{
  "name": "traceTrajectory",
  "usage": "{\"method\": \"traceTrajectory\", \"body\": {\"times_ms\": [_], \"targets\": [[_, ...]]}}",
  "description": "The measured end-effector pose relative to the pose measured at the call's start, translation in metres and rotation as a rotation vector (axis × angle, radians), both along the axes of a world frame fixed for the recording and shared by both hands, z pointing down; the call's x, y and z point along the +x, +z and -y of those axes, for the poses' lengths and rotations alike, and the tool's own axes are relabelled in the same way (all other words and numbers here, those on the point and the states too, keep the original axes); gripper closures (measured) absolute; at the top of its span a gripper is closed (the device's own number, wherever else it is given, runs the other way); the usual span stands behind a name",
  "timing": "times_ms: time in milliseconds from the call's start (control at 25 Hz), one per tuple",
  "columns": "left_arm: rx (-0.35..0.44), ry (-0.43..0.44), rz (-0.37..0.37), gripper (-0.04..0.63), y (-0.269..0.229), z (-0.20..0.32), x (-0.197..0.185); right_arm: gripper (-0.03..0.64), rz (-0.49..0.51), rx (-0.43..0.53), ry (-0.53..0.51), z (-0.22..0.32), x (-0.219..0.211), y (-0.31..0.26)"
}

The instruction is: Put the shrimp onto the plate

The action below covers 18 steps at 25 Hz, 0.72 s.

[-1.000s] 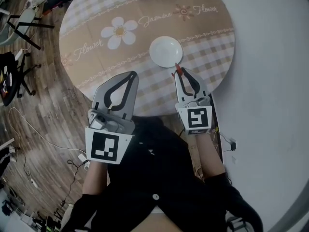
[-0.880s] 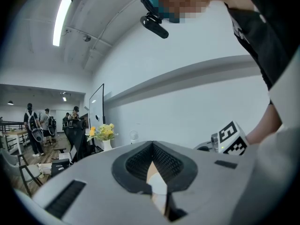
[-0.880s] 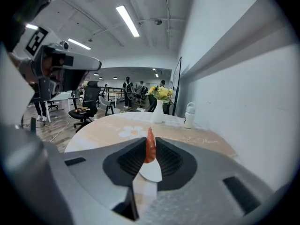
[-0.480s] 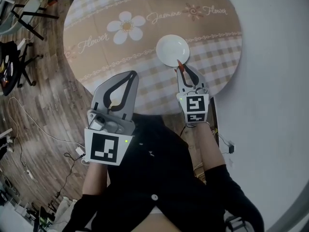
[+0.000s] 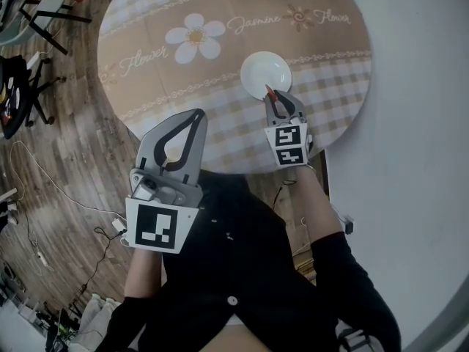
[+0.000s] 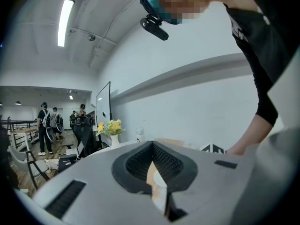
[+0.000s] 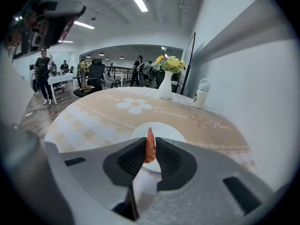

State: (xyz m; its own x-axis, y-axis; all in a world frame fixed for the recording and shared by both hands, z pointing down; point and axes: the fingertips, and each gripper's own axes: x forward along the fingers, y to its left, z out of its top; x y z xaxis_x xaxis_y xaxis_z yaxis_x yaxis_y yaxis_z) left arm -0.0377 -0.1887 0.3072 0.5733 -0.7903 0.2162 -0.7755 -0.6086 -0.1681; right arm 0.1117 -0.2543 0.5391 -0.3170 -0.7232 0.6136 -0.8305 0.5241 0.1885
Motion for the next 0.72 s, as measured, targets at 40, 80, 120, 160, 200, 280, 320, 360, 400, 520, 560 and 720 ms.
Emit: {"method": "traceTrajectory", "body": {"times_ms": [40, 80, 120, 160, 200, 280, 320, 360, 400, 520, 560, 720], "targets": [[-0.004, -0.006, 0.000, 0.594, 0.002, 0.000, -0.001, 0.568, -0.008, -0.010, 0.003, 0.003, 0.000, 0.004], [-0.008, -0.012, -0.001, 0.594, 0.003, 0.000, -0.003, 0.568, -0.018, -0.018, 0.005, 0.007, 0.001, 0.008], [-0.013, -0.019, -0.003, 0.594, 0.003, 0.000, -0.004, 0.568, -0.033, -0.025, 0.006, 0.011, 0.001, 0.010], [-0.015, -0.022, -0.005, 0.594, 0.002, 0.001, -0.006, 0.568, -0.051, -0.031, 0.006, 0.015, 0.003, 0.010], [-0.013, -0.023, -0.006, 0.594, -0.003, 0.002, -0.007, 0.568, -0.067, -0.037, 0.006, 0.020, 0.003, 0.008], [-0.008, -0.023, -0.007, 0.594, -0.014, 0.003, -0.010, 0.568, -0.086, -0.053, 0.003, 0.028, 0.004, 0.002], [-0.011, -0.027, -0.008, 0.594, -0.016, 0.003, -0.011, 0.568, -0.092, -0.062, -0.002, 0.032, 0.004, 0.002], [-0.016, -0.032, -0.009, 0.594, -0.013, 0.002, -0.012, 0.568, -0.098, -0.070, -0.007, 0.034, 0.004, 0.008], [-0.018, -0.037, -0.008, 0.594, -0.007, 0.001, -0.011, 0.568, -0.104, -0.079, -0.013, 0.036, 0.006, 0.018], [-0.020, -0.046, 0.000, 0.594, 0.006, -0.001, -0.012, 0.568, -0.121, -0.114, -0.031, 0.040, 0.007, 0.041], [-0.021, -0.049, 0.002, 0.594, 0.006, -0.002, -0.013, 0.568, -0.129, -0.127, -0.039, 0.042, 0.007, 0.046], [-0.026, -0.058, 0.006, 0.594, 0.007, -0.002, -0.018, 0.568, -0.161, -0.163, -0.072, 0.045, 0.007, 0.055]]}}
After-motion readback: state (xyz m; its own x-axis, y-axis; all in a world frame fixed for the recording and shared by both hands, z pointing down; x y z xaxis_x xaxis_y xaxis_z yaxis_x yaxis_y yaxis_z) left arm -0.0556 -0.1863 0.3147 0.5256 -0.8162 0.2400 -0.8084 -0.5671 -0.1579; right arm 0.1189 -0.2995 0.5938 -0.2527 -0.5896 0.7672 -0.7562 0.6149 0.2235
